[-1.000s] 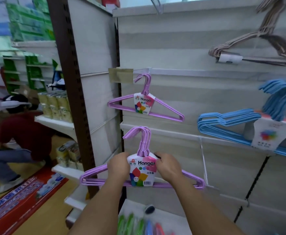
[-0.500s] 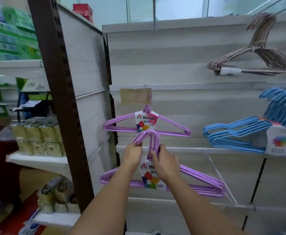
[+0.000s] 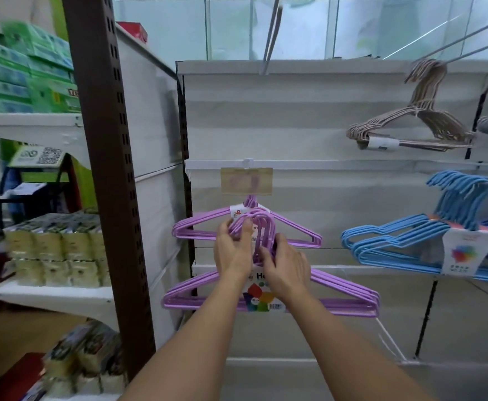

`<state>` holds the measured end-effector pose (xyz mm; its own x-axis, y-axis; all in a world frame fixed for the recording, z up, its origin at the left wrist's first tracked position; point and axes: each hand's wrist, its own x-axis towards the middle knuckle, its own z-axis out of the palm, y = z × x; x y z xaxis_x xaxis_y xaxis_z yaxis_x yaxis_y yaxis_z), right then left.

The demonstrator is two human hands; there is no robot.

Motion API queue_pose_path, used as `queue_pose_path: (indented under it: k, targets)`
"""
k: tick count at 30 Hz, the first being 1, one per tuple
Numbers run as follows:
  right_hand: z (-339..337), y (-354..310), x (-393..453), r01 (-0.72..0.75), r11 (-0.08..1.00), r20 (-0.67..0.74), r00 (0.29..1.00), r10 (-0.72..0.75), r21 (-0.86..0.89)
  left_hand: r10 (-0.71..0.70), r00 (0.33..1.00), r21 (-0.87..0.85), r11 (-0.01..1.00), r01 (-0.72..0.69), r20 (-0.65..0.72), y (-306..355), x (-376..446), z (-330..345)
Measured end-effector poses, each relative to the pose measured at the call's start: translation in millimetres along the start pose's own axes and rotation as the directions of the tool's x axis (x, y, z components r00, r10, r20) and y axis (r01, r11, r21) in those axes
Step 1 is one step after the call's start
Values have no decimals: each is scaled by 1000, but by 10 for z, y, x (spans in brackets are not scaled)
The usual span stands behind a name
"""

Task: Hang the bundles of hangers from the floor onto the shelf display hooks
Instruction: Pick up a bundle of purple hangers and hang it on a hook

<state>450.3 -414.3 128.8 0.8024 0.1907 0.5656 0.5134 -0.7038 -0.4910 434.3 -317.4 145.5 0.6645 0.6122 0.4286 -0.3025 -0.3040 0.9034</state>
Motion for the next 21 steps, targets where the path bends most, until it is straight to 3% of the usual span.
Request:
queue_pose_path:
  k: [5,11,15,18,21]
  targets:
    - [-99,-102,-15,59,993,-39,998,-56,99,207,968,160,970,-184,-143,131,7,-12]
    - [-198,-262,50,118,967,-58,992,-108,224,350,921,279,914,-295,-174,319,36,-89]
    - [-195,-286,74,160,947,-94,986,-139,277,439,888,297,874,-386,-138,335,33,-144]
    - [-186,-250,99,162,935,-146,982,-121,315,519,854,395,792,-466,-33,308,58,-181]
    - [-196,-233,184,171,931,-177,977,-119,323,505,863,442,773,-456,8,331,120,-170]
